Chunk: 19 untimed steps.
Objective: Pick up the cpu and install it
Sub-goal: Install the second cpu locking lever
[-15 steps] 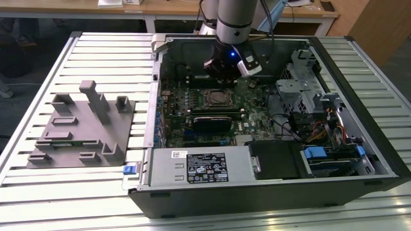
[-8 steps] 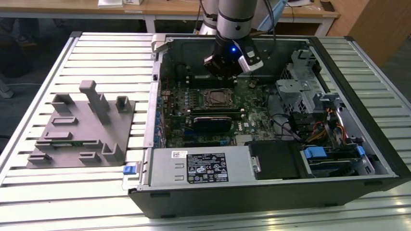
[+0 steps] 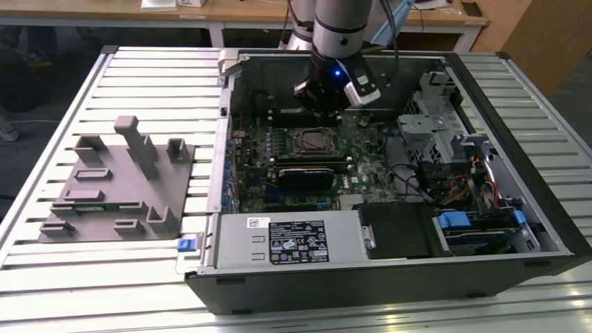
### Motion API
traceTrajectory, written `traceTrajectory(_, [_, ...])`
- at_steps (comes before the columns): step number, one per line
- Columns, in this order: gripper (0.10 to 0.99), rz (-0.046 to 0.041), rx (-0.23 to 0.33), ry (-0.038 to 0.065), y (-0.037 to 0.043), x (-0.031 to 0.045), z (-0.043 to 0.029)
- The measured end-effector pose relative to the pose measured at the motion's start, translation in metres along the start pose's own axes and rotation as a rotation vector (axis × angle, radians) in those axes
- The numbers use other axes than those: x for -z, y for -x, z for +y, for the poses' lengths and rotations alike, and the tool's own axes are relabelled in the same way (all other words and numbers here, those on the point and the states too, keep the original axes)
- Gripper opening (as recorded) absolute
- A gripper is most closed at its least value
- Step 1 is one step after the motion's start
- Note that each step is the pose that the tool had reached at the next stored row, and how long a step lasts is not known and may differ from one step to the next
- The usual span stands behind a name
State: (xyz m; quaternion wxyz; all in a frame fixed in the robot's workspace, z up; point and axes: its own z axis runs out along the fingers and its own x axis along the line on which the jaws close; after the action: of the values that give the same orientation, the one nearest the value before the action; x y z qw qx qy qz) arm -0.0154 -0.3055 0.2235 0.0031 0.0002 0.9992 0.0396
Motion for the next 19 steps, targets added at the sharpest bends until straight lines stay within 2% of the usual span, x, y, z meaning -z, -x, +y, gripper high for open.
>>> traceTrajectory(11, [0.106, 0.0000, 0.000, 0.000, 0.0000, 0.0015, -0.0196])
traceTrajectory(15, [0.106, 0.0000, 0.000, 0.000, 0.0000, 0.0035, -0.0213])
traceTrajectory(19, [0.106, 0.0001, 0.000, 0.000, 0.0001, 0.0108, -0.0212])
